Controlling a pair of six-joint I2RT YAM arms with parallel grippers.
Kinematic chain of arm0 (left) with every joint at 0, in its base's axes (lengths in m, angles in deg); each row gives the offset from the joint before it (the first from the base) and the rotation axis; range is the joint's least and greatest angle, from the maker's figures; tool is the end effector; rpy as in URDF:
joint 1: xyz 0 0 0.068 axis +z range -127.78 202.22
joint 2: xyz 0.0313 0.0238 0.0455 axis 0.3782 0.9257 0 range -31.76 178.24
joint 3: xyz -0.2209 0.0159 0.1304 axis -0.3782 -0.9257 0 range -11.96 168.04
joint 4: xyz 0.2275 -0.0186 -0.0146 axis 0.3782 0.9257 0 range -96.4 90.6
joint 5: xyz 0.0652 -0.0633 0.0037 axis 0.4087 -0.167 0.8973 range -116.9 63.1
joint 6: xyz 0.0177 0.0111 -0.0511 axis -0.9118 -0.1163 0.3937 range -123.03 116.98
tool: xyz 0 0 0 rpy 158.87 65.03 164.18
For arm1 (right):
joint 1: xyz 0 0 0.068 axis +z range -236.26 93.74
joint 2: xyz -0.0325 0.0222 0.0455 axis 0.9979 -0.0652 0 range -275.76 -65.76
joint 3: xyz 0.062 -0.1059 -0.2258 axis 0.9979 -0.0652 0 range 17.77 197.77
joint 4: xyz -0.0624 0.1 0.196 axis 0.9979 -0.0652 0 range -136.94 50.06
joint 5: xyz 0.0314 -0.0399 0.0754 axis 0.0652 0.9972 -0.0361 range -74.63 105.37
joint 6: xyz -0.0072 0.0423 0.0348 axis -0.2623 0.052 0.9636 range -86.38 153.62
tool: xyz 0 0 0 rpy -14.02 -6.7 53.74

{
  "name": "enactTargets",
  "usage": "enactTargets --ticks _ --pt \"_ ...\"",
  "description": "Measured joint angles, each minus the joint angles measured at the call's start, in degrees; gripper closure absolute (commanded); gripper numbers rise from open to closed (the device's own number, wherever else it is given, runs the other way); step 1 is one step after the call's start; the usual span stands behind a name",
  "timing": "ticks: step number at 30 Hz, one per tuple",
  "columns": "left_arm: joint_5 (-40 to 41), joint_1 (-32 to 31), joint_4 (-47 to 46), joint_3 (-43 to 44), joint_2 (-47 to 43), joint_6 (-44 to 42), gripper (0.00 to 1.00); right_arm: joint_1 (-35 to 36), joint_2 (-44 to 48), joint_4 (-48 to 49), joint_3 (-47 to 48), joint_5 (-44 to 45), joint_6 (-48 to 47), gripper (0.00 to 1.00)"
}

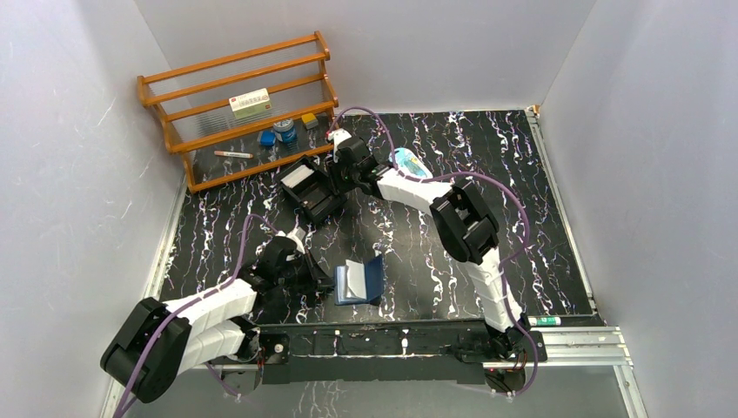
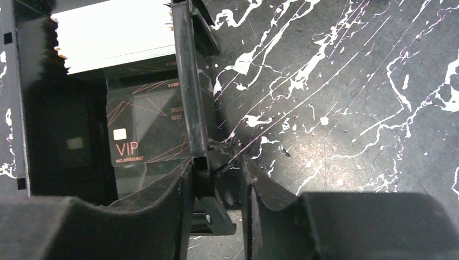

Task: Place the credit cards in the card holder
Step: Move the storage box to the center of the board.

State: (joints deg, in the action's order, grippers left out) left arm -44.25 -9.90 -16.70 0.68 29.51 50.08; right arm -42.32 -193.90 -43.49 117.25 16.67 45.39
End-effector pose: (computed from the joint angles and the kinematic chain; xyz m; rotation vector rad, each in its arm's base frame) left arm 0.1387 -0.1004 0.1449 -0.2686 2.4462 -1.0799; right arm 0.3464 0.3325 0.2009 -0.5917 2.1007 0.5410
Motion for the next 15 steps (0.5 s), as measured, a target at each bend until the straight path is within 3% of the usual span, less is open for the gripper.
enactTargets --ticks 7,15 --pt "0.2 0.0 0.8 -0.2 -0.9 -0.2 1.0 0.1 0.2 -0.1 -0.5 1.7 0.2 0.83" --pt "0.2 0.0 0.8 -0.2 -0.9 -0.2 1.0 0.1 6.2 -2.2 -7.6 6.5 1.8 0.83"
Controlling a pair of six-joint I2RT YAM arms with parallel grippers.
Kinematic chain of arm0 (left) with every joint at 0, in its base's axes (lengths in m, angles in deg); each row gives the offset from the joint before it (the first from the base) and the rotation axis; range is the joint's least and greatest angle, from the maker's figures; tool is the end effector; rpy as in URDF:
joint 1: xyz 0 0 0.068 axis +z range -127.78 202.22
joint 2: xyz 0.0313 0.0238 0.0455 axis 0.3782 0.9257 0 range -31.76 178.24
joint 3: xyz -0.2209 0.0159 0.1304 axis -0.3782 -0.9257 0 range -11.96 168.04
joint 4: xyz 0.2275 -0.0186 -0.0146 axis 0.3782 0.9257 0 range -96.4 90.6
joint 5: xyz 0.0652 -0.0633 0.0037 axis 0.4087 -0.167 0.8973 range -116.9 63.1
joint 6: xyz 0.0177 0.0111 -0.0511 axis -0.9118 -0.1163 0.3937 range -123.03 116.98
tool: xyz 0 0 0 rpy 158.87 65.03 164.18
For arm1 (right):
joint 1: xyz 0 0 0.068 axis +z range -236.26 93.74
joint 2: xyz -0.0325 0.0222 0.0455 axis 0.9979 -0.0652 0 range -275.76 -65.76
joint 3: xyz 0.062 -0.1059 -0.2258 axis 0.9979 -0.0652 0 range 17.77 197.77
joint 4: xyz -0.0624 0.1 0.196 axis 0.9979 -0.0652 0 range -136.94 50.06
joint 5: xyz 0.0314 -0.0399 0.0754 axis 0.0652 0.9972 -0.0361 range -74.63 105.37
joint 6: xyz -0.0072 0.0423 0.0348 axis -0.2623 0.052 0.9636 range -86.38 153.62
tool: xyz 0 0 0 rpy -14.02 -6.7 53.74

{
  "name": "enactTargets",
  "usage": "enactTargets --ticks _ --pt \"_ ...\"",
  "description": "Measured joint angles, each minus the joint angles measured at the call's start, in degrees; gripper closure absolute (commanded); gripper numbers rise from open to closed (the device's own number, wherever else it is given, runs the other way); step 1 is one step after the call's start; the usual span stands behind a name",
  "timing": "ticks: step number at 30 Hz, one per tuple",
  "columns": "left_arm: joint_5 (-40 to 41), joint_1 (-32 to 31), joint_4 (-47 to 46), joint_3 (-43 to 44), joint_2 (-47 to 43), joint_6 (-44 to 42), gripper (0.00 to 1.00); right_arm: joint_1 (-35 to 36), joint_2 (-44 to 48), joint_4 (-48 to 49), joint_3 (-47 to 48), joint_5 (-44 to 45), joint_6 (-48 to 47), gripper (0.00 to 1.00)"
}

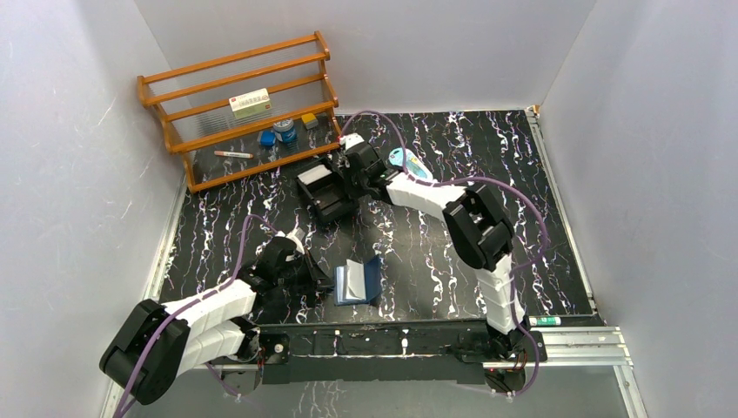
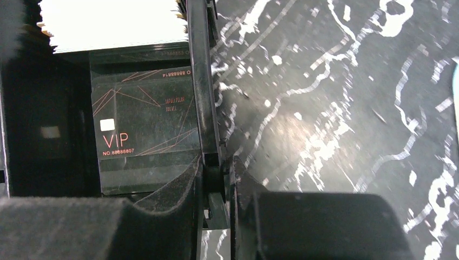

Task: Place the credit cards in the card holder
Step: Move the storage box to the center of the board, then turn over the card slot in the card holder.

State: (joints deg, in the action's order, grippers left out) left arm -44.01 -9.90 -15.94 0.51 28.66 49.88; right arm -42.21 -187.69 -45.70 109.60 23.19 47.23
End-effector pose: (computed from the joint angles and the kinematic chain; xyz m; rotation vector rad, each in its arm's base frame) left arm 0.1372 -0.0993 0.1451 -0.2671 2.4457 -1.0734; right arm 0.3290 0.3110 0.2053 -0.5081 2.1620 0.4142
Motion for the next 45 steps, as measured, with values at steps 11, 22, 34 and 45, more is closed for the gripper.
enactTargets --ticks 11,22,34,45 --pt "0.0 0.0 0.0 1.7 2.5 -0.9 1.0 0.0 18.9 -6.5 -20.6 13.2 5.7 0.78" --pt "-1.9 -0.2 -2.4 2.3 4.9 0.1 1.0 0.0 33.8 -11.9 -37.3 23.3 18.4 0.74" --pt "-3.0 -2.7 -3.0 3.2 4.9 0.8 1.0 -0.1 35.5 -16.1 -37.8 25.4 23.4 0.45" --pt "-4.2 -4.4 -3.8 4.4 5.0 2.2 1.0 2.1 49.5 -23.5 -36.8 15.8 28.3 0.44"
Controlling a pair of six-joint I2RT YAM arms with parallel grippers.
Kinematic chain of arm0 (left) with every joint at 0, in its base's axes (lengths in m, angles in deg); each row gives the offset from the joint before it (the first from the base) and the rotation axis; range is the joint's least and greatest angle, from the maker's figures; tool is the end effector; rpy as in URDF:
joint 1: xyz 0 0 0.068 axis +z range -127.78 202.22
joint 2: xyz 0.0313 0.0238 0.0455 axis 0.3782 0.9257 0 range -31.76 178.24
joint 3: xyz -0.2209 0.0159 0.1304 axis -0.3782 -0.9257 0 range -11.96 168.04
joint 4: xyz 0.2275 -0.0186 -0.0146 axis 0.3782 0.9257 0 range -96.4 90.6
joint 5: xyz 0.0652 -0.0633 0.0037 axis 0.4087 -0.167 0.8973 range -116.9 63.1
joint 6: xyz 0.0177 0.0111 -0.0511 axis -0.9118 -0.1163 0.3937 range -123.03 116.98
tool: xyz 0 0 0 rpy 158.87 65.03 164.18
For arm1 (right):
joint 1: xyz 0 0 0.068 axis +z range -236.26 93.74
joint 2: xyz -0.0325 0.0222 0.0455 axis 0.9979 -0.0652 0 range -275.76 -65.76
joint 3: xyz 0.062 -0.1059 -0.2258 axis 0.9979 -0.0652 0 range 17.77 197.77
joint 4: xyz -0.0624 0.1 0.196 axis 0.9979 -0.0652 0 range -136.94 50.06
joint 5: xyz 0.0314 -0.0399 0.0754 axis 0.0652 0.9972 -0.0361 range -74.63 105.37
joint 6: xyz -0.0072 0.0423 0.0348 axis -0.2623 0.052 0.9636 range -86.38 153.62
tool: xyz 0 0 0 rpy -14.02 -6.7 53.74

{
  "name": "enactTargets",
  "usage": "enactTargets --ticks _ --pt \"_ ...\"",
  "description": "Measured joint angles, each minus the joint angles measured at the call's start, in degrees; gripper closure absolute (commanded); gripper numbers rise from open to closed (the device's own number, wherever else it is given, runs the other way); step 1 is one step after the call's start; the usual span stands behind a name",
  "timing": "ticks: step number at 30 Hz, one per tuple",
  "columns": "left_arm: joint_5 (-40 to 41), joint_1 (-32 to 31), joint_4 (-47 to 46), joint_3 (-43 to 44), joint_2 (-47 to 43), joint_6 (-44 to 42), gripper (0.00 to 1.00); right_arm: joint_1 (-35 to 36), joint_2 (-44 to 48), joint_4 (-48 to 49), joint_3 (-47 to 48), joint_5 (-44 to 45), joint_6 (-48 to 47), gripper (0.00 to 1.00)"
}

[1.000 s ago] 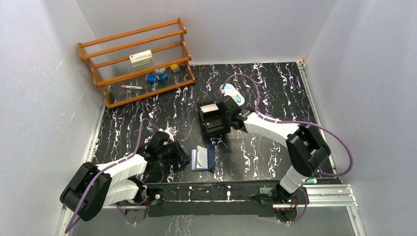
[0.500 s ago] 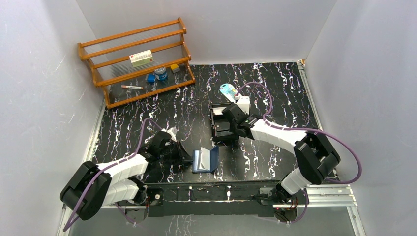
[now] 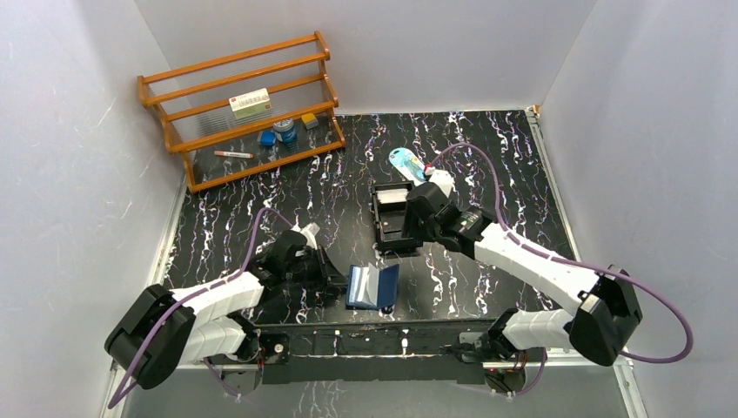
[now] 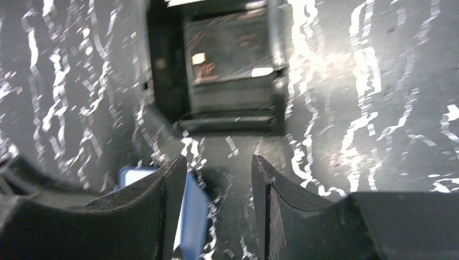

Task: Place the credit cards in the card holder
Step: Turn over the card slot in the card holder.

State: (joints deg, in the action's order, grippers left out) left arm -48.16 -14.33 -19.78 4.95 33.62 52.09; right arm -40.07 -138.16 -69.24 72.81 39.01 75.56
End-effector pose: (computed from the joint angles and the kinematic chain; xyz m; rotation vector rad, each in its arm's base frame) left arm 0.1445 -0.1242 0.1588 -0.1587 2.4466 -1.2284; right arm 0.1754 0.1610 0.2654 0.1061 2.3151 0.2910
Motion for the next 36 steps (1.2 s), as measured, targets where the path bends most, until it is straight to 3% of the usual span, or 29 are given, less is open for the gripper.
enactTargets --ticks 6,14,22,31,33,36 --pt "-0.7 -0.4 -0.2 0.2 0.0 0.7 1.0 7.9 1.2 0.9 0.0 -5.6 5.1 0.38" --pt "-0.7 -0.7 0.3 0.9 -1.8 1.5 1.0 21.0 -1.6 8.7 -0.1 -7.6 12.9 0.39" --pt "-0.7 -0.8 0.6 0.9 -2.1 1.6 1.0 22.5 -10.2 11.0 -0.1 -6.6 15.2 0.4" --pt "-0.6 -0.8 0.7 0.9 -2.4 1.9 1.0 22.5 -11.3 10.0 -3.3 -4.3 15.5 0.42" --pt "-0.6 -0.9 0.8 0.9 -2.8 2.0 0.97 22.5 -11.3 10.4 -4.7 -4.2 15.6 0.42" --pt "-0.7 -1.0 0.6 0.8 -3.7 2.3 0.85 22.5 -11.3 11.8 -7.0 -4.2 15.5 0.43"
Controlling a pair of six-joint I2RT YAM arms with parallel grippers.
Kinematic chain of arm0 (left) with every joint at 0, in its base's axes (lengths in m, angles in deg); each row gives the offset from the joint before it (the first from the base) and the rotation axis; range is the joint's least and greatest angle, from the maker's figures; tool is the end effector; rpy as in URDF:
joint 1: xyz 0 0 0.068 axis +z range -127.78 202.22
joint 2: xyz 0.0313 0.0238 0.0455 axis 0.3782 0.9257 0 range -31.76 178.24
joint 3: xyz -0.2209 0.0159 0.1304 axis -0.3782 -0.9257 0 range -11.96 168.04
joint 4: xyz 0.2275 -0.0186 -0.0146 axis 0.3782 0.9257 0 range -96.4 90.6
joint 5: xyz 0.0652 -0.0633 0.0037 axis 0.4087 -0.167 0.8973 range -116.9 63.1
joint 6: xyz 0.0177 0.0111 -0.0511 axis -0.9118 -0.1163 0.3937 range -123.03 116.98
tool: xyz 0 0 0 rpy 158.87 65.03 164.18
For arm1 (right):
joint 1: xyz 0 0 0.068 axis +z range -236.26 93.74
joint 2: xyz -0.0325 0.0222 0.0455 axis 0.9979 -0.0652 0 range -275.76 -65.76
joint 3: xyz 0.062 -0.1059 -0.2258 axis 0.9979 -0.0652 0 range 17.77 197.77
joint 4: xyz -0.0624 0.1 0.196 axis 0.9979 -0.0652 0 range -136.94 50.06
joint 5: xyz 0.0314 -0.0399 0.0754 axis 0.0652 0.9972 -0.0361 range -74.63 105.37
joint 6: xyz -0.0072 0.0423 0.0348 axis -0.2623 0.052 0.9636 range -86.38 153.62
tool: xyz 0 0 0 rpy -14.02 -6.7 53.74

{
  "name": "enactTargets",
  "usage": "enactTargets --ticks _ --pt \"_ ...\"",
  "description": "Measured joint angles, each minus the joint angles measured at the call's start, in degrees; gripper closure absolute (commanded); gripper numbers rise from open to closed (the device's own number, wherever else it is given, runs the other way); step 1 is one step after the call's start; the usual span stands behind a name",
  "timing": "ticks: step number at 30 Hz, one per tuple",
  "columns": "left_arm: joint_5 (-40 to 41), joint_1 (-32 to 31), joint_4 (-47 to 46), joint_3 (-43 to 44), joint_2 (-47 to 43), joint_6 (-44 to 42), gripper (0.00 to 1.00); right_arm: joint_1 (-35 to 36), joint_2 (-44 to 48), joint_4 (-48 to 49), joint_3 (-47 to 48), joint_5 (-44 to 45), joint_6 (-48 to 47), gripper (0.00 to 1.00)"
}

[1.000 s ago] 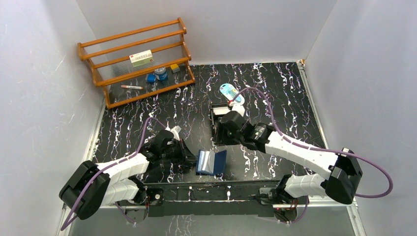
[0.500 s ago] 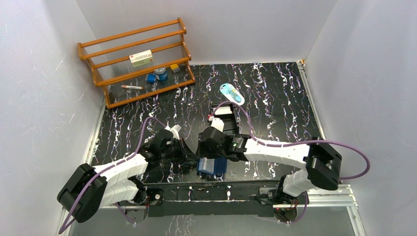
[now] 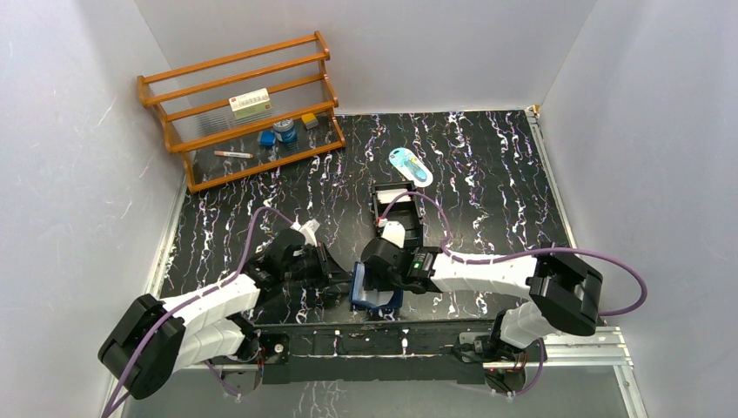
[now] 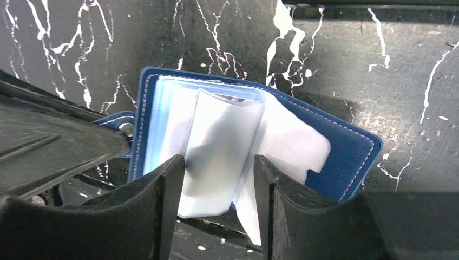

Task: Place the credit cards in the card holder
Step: Turn over the card slot in the card holder.

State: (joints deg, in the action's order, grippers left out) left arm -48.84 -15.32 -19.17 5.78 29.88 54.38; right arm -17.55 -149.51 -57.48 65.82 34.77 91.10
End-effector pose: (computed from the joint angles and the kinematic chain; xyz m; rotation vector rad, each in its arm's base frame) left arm 0.1407 -0.1259 0.1730 -0.1544 2.3942 -1.3041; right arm 0.1075 0.2413 0.1984 -0.1037 2.5059 0.5484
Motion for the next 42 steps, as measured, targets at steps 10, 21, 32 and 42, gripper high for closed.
enactTargets --ticks 10,21,32,42 --pt "-2.9 -0.1 -6.8 -0.9 0.5 2.4 0.57 -0.1 0.0 4.3 -4.2 -0.3 0.0 0.51" --pt "-4.1 -0.8 -10.4 -0.9 7.8 1.5 0.62 -0.1 0.6 7.6 -6.9 -0.5 -0.2 0.54" --pt "-4.3 -2.1 -11.7 -0.9 10.1 0.7 1.0 -0.6 2.9 10.1 -9.6 -1.5 -0.5 0.55" --pt "-3.1 -2.5 -3.9 1.9 3.5 -0.9 1.0 -1.6 9.7 4.8 -10.2 -1.6 -0.4 0.46"
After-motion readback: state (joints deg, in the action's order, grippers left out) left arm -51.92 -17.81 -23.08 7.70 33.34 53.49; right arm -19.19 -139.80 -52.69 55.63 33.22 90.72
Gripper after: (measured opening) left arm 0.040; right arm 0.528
